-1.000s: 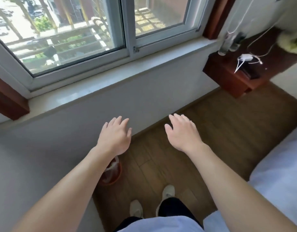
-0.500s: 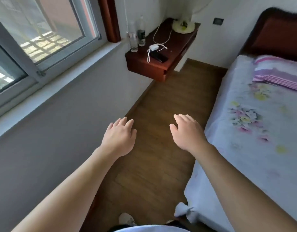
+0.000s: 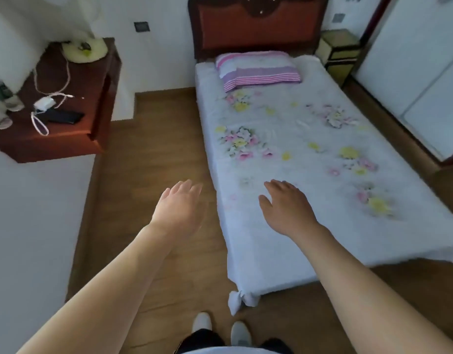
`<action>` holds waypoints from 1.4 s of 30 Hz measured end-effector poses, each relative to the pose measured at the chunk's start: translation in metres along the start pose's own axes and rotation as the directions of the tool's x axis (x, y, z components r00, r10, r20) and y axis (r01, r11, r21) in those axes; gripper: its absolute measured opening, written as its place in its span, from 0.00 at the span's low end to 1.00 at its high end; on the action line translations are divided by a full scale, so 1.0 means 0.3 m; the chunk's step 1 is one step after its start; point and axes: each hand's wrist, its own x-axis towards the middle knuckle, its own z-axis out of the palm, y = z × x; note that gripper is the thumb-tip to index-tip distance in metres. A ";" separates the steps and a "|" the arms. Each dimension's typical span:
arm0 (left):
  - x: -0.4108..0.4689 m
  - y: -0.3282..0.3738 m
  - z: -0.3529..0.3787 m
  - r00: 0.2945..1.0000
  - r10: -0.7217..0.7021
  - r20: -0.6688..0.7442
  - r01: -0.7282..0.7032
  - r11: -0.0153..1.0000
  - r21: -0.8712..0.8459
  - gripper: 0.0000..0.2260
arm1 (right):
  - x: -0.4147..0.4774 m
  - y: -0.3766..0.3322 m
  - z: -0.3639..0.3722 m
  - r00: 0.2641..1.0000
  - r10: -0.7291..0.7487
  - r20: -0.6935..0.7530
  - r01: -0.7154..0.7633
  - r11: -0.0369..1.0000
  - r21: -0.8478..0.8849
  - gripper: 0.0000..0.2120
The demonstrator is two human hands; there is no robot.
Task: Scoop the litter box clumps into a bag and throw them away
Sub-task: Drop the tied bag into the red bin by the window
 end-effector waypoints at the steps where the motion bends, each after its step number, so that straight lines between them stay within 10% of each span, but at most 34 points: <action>1: 0.034 0.033 0.006 0.998 0.062 0.016 -0.062 0.998 0.005 0.19 | -0.019 0.035 -0.005 0.999 0.052 -0.006 -0.052 0.999 0.009 0.22; 17: 0.238 0.747 0.105 0.685 0.707 0.176 -0.720 0.694 0.015 0.25 | -0.450 0.525 -0.043 0.744 0.663 -0.084 -0.640 0.743 0.195 0.22; 42: 0.473 2.103 0.419 0.370 0.874 0.315 -0.906 0.415 -0.086 0.23 | -0.709 1.636 -0.157 0.384 0.921 -0.057 -0.851 0.378 0.365 0.25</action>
